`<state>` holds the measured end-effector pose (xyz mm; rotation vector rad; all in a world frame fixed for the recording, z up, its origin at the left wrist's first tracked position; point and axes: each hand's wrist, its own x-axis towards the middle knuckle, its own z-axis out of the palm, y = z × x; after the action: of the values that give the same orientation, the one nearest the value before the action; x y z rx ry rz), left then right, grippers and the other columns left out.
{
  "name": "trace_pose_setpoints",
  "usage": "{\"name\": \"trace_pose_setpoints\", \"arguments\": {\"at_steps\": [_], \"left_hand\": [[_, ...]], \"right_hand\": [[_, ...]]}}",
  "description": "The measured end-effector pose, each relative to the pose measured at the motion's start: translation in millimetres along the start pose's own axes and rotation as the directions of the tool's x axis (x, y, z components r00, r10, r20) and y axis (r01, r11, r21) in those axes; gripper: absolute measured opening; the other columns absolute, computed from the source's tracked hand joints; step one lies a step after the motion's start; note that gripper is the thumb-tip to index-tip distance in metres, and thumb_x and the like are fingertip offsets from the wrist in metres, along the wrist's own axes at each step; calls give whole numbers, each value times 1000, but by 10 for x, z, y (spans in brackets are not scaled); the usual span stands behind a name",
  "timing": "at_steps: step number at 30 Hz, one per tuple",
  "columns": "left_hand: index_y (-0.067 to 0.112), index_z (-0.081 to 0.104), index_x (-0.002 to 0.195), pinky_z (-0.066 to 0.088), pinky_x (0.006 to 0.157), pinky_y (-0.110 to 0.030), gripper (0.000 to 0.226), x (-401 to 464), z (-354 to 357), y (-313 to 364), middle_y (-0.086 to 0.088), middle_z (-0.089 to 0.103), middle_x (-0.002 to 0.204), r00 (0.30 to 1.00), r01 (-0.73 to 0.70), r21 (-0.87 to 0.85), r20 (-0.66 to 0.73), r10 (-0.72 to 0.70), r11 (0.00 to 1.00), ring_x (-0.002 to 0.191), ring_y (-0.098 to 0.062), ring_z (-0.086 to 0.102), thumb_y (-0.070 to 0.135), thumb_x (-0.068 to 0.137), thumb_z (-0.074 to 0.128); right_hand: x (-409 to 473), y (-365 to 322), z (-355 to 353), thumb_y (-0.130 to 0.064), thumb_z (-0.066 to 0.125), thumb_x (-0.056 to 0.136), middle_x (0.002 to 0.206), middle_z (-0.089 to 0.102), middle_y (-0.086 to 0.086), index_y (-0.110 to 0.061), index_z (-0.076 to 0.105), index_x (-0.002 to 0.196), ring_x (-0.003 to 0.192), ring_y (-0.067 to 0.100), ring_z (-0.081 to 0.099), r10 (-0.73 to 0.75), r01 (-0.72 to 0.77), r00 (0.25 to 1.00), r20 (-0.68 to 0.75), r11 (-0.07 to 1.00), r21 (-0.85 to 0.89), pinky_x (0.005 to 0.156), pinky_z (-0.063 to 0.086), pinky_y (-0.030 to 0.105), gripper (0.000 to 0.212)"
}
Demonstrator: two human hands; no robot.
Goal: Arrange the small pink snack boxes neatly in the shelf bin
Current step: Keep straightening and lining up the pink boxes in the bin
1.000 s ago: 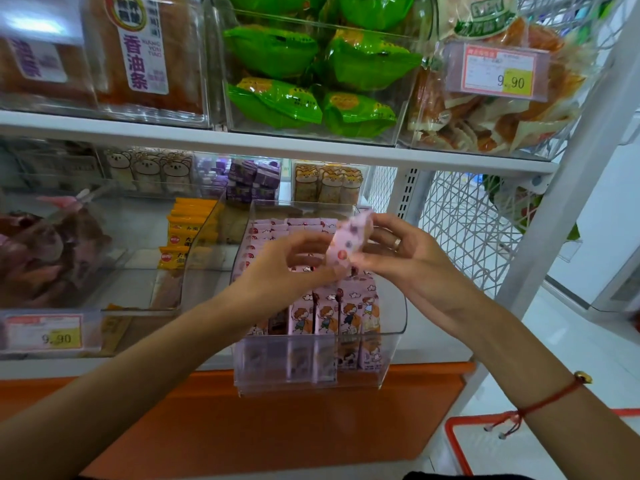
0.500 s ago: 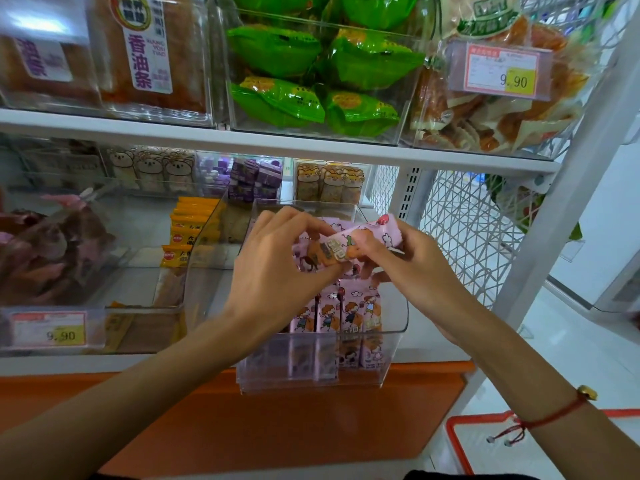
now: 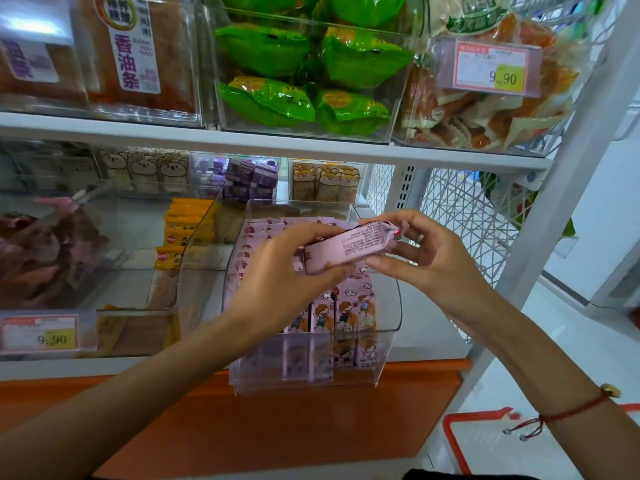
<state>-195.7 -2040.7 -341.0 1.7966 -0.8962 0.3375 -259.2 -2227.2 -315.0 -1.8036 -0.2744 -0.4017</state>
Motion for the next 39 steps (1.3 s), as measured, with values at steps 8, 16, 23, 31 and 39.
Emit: {"name": "trace_pose_setpoints", "arguments": {"at_steps": [8,16,23,31,39], "left_hand": [[29,58,119,35,93,-27,44,201,398,-189,6,53,127,960,-137,574,277,-33,807,117,-8,39,52,82,63],[25,59,126,31,100,-37,57,301,565,-304,3,49,129,911,-291,739,409,-61,608,119,-18,33,63,85,46],[31,64,116,33,90,-30,41,180,483,-220,8,55,123,939,-186,606,342,-42,774,113,-12,37,51,80,65],[35,65,105,37,80,-22,32,9,385,-175,18,61,117,952,-142,457,307,-6,878,106,-2,40,48,77,72],[34,65,109,44,85,-19,31,-39,376,-185,17,65,109,963,-111,369,270,7,923,98,5,46,40,80,73]], "right_hand": [[4,-23,-366,-16,74,80,95,70,3,-21,65,94,76,12,72,82,-71,863,-498,997,41,65,54,15,17],[-29,-8,-347,-15,73,81,88,70,-3,-20,64,92,69,6,71,16,-67,893,-450,993,-98,60,52,11,15],[139,-19,-238,-21,75,80,94,67,-6,-22,52,107,73,7,67,5,-117,954,-301,927,-357,65,53,23,36],[400,-112,-169,-25,81,72,94,66,-5,-19,61,99,81,15,63,97,-52,995,17,661,-748,70,50,31,34],[359,20,-58,-26,68,85,125,53,1,-29,61,118,114,17,49,112,-18,993,33,422,-907,89,44,35,34]]}}
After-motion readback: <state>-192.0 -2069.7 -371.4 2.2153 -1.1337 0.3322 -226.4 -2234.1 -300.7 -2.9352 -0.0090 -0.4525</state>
